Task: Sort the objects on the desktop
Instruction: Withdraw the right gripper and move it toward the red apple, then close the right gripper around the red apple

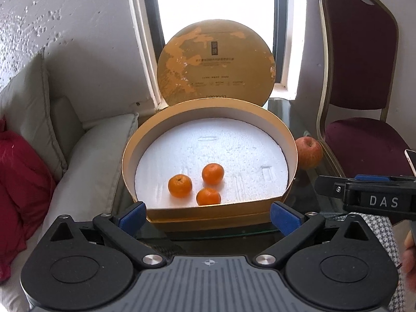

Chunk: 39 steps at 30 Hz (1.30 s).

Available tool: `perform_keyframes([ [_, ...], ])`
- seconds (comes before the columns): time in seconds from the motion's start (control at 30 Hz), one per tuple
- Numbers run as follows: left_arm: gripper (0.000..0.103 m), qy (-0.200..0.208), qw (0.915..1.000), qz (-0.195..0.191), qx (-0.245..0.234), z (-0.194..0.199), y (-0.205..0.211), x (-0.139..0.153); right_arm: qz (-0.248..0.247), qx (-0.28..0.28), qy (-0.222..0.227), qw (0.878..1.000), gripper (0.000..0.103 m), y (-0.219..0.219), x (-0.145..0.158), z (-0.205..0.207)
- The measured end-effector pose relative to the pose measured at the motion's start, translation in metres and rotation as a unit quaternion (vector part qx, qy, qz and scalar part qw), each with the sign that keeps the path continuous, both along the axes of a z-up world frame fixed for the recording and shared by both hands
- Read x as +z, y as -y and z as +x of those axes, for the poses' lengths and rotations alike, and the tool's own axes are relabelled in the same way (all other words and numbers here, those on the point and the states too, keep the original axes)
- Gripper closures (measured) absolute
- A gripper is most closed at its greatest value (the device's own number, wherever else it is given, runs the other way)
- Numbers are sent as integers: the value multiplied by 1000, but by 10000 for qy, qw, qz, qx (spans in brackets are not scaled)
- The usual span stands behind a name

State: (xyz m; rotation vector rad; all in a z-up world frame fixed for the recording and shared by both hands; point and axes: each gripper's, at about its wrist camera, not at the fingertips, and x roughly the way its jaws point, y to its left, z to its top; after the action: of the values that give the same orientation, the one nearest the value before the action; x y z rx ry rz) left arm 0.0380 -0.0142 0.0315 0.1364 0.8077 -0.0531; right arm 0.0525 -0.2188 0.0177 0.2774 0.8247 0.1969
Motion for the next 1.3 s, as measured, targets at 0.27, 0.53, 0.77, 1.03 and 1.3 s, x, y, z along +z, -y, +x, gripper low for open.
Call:
perform_keyframes([
  [0.27,1,-122,9997,-210,66,25,-10,-8,-270,-74,-134,9995,24,0,3,21],
  [0.53,1,-427,9982,-347,240,48,-22,-30,-453,-248,-383,9979,24,16,-6,38],
  [0.77,1,-743,9970,-100,186,53,-27,-50,-361,-334,-577,9971,24,29,-30,53],
  [1.03,1,-889,9959,-8,156,74,-18,-56,-256,-507,-697,9959,25,51,-64,72],
  [1.3,1,-1082,9941,-45,13,105,3,-66,-1385,116,-430,9894,22,57,-88,117],
])
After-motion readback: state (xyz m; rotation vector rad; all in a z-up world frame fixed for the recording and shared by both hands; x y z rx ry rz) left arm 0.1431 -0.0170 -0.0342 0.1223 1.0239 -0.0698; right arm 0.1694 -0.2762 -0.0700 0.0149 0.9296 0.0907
